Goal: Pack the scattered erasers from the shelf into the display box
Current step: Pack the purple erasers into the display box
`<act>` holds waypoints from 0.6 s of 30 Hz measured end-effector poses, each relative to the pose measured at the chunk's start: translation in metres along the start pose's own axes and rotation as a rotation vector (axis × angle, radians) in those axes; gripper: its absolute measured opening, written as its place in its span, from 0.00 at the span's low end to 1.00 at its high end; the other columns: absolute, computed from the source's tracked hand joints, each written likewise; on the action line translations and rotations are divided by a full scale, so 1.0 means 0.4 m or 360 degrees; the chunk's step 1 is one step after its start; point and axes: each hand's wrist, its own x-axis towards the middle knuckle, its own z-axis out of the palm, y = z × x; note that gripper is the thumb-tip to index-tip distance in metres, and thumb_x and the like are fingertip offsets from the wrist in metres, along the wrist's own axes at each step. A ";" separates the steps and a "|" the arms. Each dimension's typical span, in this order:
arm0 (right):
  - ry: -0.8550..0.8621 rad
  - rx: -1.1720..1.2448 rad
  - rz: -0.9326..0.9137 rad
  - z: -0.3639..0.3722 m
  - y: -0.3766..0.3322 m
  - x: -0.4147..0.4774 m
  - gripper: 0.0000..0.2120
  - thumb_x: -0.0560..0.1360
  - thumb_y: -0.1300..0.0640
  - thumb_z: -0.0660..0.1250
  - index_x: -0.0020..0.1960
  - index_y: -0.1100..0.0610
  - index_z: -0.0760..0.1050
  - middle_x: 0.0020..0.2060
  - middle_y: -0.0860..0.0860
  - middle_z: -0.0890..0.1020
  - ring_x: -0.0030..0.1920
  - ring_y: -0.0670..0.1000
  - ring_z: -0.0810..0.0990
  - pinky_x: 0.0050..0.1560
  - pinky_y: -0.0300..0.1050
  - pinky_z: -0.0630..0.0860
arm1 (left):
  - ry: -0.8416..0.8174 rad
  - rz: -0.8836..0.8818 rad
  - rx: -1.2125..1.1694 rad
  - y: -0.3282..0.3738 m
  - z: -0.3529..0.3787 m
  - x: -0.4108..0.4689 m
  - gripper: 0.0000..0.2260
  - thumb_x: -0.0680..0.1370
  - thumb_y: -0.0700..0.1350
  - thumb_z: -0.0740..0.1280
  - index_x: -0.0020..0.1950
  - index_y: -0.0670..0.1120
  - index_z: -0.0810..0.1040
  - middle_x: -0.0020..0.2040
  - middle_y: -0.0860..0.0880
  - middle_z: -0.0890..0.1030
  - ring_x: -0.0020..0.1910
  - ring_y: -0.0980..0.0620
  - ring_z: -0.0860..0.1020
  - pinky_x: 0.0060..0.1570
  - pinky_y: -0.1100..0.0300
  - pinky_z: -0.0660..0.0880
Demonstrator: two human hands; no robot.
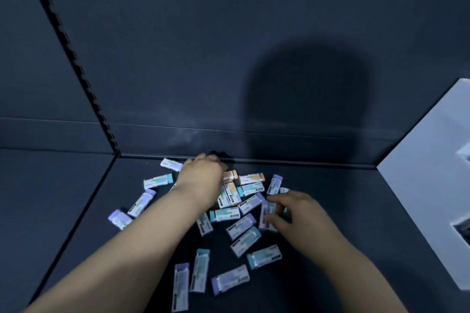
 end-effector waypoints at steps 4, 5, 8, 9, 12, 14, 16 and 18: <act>-0.0048 0.0045 -0.0038 -0.008 0.029 0.020 0.18 0.74 0.47 0.66 0.63 0.46 0.73 0.45 0.40 0.74 0.51 0.41 0.70 0.52 0.32 0.65 | -0.0209 -0.0089 0.0011 -0.010 0.013 0.054 0.16 0.76 0.40 0.63 0.63 0.50 0.76 0.62 0.46 0.72 0.62 0.44 0.71 0.60 0.54 0.69; -0.0055 0.0067 -0.0037 -0.008 0.032 0.024 0.18 0.75 0.47 0.66 0.63 0.46 0.73 0.44 0.40 0.74 0.51 0.41 0.70 0.52 0.33 0.66 | -0.0239 -0.0090 -0.0001 -0.011 0.016 0.062 0.15 0.76 0.39 0.64 0.62 0.49 0.77 0.62 0.46 0.72 0.62 0.43 0.71 0.60 0.54 0.70; -0.0061 0.0094 -0.0033 -0.008 0.030 0.035 0.17 0.75 0.48 0.65 0.64 0.46 0.72 0.44 0.40 0.73 0.50 0.40 0.69 0.51 0.33 0.66 | -0.0310 -0.0110 -0.0013 -0.010 0.027 0.078 0.15 0.75 0.37 0.63 0.60 0.46 0.78 0.61 0.45 0.71 0.61 0.43 0.71 0.60 0.54 0.71; -0.0060 0.0100 -0.0031 -0.006 0.027 0.038 0.17 0.75 0.48 0.65 0.64 0.46 0.72 0.43 0.40 0.72 0.50 0.40 0.69 0.50 0.33 0.65 | -0.0326 -0.0129 -0.0025 -0.011 0.029 0.080 0.15 0.75 0.37 0.63 0.61 0.45 0.77 0.61 0.44 0.70 0.61 0.43 0.71 0.60 0.54 0.71; -0.0076 0.0136 -0.0038 0.001 0.012 0.044 0.16 0.76 0.48 0.65 0.63 0.46 0.73 0.44 0.39 0.73 0.50 0.41 0.69 0.51 0.34 0.66 | -0.0363 -0.0166 -0.0097 -0.014 0.032 0.088 0.15 0.77 0.39 0.63 0.63 0.42 0.73 0.62 0.44 0.69 0.62 0.44 0.70 0.61 0.55 0.70; -0.0107 0.0132 -0.0032 0.004 0.003 0.046 0.14 0.76 0.49 0.65 0.61 0.48 0.74 0.46 0.41 0.75 0.52 0.42 0.70 0.53 0.37 0.69 | -0.0408 -0.0146 -0.0171 -0.010 0.027 0.085 0.12 0.78 0.41 0.63 0.62 0.43 0.72 0.61 0.43 0.72 0.60 0.45 0.72 0.57 0.57 0.70; -0.0105 0.0107 -0.0028 0.005 -0.002 0.049 0.13 0.76 0.49 0.64 0.59 0.50 0.75 0.47 0.43 0.76 0.52 0.43 0.71 0.54 0.40 0.70 | -0.0403 -0.0173 -0.0310 -0.008 0.021 0.075 0.09 0.79 0.43 0.63 0.59 0.44 0.72 0.57 0.43 0.76 0.55 0.45 0.75 0.50 0.59 0.71; -0.0077 0.0095 -0.0026 0.008 -0.007 0.052 0.13 0.76 0.50 0.64 0.59 0.51 0.75 0.46 0.42 0.75 0.52 0.44 0.71 0.55 0.40 0.71 | -0.0314 -0.0231 -0.0496 -0.015 0.005 0.060 0.09 0.79 0.44 0.64 0.57 0.45 0.73 0.55 0.44 0.79 0.53 0.45 0.76 0.47 0.61 0.69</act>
